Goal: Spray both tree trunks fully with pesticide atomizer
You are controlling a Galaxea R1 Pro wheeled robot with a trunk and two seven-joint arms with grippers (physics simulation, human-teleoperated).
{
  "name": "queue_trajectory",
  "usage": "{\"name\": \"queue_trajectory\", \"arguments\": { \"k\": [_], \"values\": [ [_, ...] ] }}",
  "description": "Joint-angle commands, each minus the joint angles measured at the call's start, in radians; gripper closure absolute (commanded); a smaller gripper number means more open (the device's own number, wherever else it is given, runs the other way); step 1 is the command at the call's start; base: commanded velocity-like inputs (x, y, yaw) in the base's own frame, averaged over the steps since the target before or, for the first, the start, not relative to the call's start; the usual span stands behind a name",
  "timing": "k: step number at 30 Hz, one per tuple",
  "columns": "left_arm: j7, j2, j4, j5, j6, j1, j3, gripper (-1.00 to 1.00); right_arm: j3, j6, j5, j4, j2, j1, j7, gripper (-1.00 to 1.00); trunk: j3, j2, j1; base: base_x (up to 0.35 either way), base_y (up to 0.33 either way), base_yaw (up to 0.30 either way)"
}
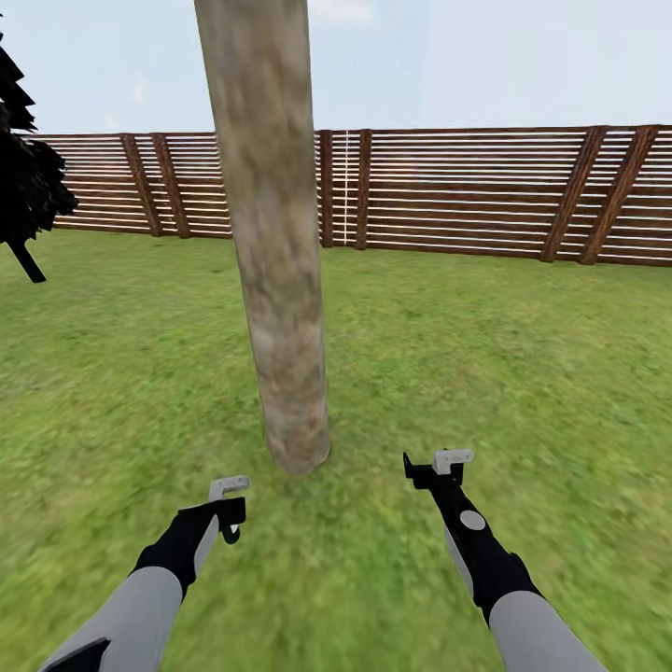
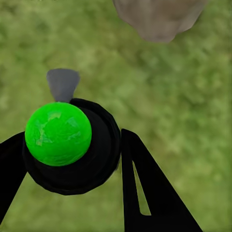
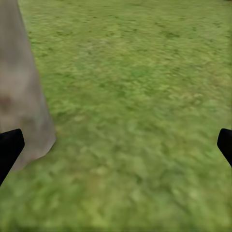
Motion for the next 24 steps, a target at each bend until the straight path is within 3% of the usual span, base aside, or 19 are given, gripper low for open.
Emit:
{"name": "queue_trajectory", "arguments": {
  "k": [1,12,18,24],
  "values": [
    [0.0,0.0,0.0,0.0,0.0,-0.001,0.0,1.0,0.0,0.0,0.0,0.0,0.001,0.0,0.0,-1.0,-0.003,-0.007,0.004,0.0,0.0,0.0],
    [0.0,0.0,-0.001,0.001,-0.003,-0.001,-0.002,1.0,0.0,0.0,0.0,0.0,0.0,0.0,0.0,-1.0,-0.038,-0.084,0.046,0.0,0.0,0.0],
    [-0.001,-0.002,-0.009,0.003,-0.008,0.003,-0.004,1.0,0.0,0.0,0.0,0.0,0.0,0.0,0.0,-1.0,-0.038,-0.084,0.046,0.013,0.0,0.0],
    [-0.001,0.0,-0.006,0.001,-0.009,0.003,-0.002,1.0,0.0,0.0,0.0,0.0,0.0,0.0,0.0,-1.0,-0.038,-0.084,0.046,0.286,0.0,0.0]
  ]
}}
